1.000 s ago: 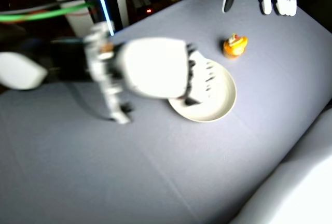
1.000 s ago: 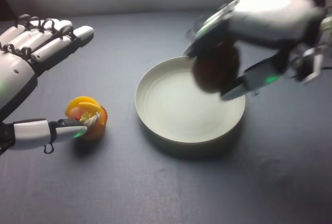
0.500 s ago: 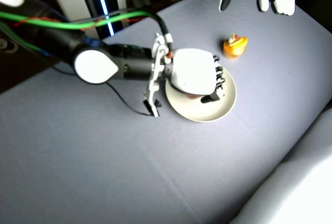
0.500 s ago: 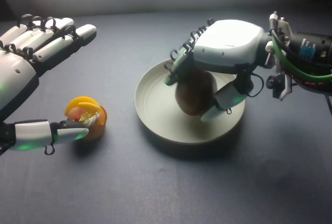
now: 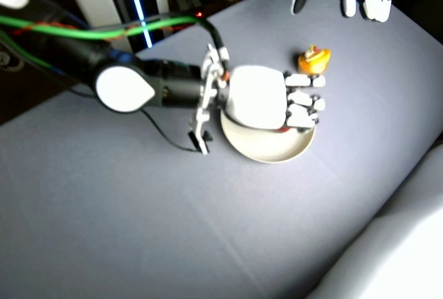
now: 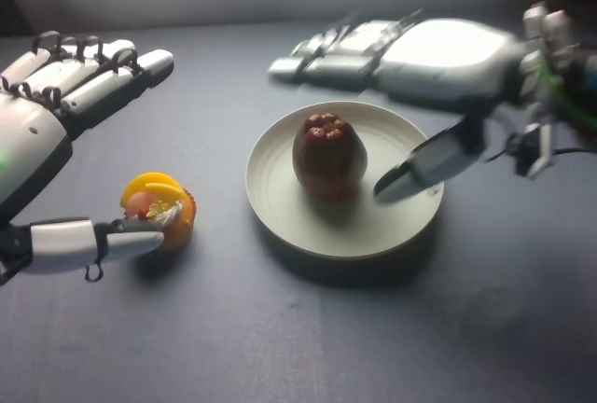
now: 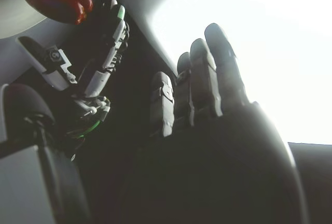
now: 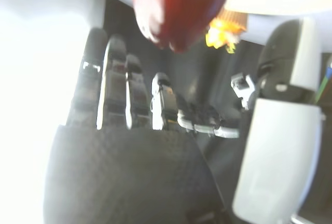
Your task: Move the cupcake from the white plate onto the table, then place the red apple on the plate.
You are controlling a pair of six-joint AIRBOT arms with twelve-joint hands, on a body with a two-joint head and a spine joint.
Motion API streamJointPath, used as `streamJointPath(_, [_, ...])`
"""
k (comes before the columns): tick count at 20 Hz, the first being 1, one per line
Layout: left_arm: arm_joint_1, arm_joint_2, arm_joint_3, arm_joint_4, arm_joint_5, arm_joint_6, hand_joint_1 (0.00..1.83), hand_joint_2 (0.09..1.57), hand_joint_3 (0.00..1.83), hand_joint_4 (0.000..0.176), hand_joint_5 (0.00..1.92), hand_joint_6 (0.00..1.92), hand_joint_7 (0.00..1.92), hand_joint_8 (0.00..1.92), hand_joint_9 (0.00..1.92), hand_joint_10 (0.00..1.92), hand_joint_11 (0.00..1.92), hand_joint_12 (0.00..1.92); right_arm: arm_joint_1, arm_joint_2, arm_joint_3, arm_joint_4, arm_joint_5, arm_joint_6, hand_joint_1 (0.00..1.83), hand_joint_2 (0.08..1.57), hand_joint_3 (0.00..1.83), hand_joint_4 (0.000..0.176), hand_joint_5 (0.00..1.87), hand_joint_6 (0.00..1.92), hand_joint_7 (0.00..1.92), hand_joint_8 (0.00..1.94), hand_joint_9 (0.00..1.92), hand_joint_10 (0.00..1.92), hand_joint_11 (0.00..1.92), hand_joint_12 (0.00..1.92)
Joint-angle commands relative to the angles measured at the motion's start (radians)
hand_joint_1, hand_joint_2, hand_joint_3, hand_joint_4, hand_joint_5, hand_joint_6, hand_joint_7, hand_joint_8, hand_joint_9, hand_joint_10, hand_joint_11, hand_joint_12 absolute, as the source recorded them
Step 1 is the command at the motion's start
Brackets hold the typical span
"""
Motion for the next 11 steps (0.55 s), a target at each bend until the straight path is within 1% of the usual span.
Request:
streamJointPath(1, [-0.002,0.005,-0.002,0.000,-0.145,-0.005,0.76,0.91,0.00,0.165,0.07,0.00,0.12,0.00,0.13,0.00,0.00,0.51,-0.013,0.039,-0.001,0.085,0.136,0.007,0.98,0.87,0.01,0.176,0.00,0.00,0.00,0.00,0.00,0.00,0.00,0.00])
streamJointPath(2, [0.003,0.007,-0.004,-0.002,-0.155,-0.007,0.75,0.90,0.00,0.168,0.06,0.00,0.12,0.00,0.14,0.00,0.00,0.51,-0.035,0.060,-0.008,0.124,0.172,0.007,0.89,0.85,0.01,0.176,0.00,0.00,0.00,0.00,0.00,0.00,0.00,0.00])
streamJointPath(3, [0.010,0.008,-0.006,-0.003,-0.168,-0.015,0.76,0.90,0.00,0.170,0.06,0.00,0.12,0.00,0.13,0.00,0.00,0.47,-0.062,0.082,-0.021,0.174,0.225,0.007,0.78,0.85,0.01,0.176,0.00,0.00,0.00,0.00,0.00,0.00,0.00,0.00])
streamJointPath(4, [0.018,0.010,-0.010,-0.004,-0.186,-0.025,0.79,0.90,0.00,0.165,0.05,0.00,0.11,0.00,0.12,0.00,0.00,0.41,-0.094,0.108,-0.038,0.227,0.288,0.004,0.68,0.84,0.00,0.176,0.00,0.00,0.00,0.00,0.00,0.00,0.09,0.04])
streamJointPath(5, [0.029,0.013,-0.016,-0.007,-0.208,-0.027,0.79,0.90,0.00,0.174,0.03,0.00,0.10,0.00,0.11,0.00,0.00,0.35,-0.128,0.134,-0.061,0.281,0.354,-0.007,0.63,0.84,0.00,0.176,0.00,0.00,0.00,0.00,0.00,0.00,0.09,0.05])
streamJointPath(6, [0.044,0.017,-0.026,-0.012,-0.236,-0.027,0.78,0.91,0.00,0.176,0.00,0.00,0.08,0.00,0.10,0.00,0.00,0.33,-0.167,0.172,-0.099,0.345,0.430,-0.030,0.69,0.84,0.00,0.176,0.00,0.00,0.00,0.00,0.00,0.00,0.02,0.01])
streamJointPath(7, [0.056,0.024,-0.035,-0.015,-0.270,-0.029,0.82,0.91,0.00,0.171,0.00,0.00,0.06,0.00,0.09,0.00,0.00,0.30,-0.215,0.224,-0.158,0.404,0.529,-0.071,0.81,0.88,0.00,0.176,0.00,0.00,0.00,0.00,0.00,0.00,0.00,0.00])
streamJointPath(8, [0.059,0.027,-0.038,-0.015,-0.284,-0.033,0.82,0.91,0.00,0.171,0.00,0.00,0.06,0.00,0.09,0.00,0.00,0.30,-0.233,0.242,-0.180,0.427,0.571,-0.087,0.81,0.88,0.00,0.176,0.00,0.00,0.00,0.00,0.00,0.00,0.00,0.00])
streamJointPath(9, [0.064,0.029,-0.040,-0.012,-0.309,-0.054,0.80,0.90,0.00,0.169,0.00,0.00,0.07,0.00,0.10,0.00,0.00,0.30,-0.271,0.272,-0.214,0.464,0.638,-0.111,0.88,0.92,0.01,0.176,0.00,0.00,0.00,0.00,0.00,0.00,0.00,0.00])
streamJointPath(10, [0.073,0.030,-0.040,-0.008,-0.348,-0.082,0.77,0.92,0.00,0.163,0.00,0.00,0.08,0.00,0.12,0.00,0.00,0.45,-0.333,0.299,-0.251,0.523,0.754,-0.128,0.84,0.97,0.03,0.176,0.00,0.00,0.00,0.00,0.00,0.00,0.00,0.00])
streamJointPath(11, [0.078,0.030,-0.040,-0.007,-0.369,-0.092,0.79,0.89,0.00,0.141,0.00,0.00,0.13,0.00,0.16,0.00,0.00,0.64,-0.363,0.304,-0.262,0.547,0.812,-0.129,0.81,1.01,0.01,0.176,0.00,0.00,0.00,0.00,0.00,0.00,0.00,0.00])
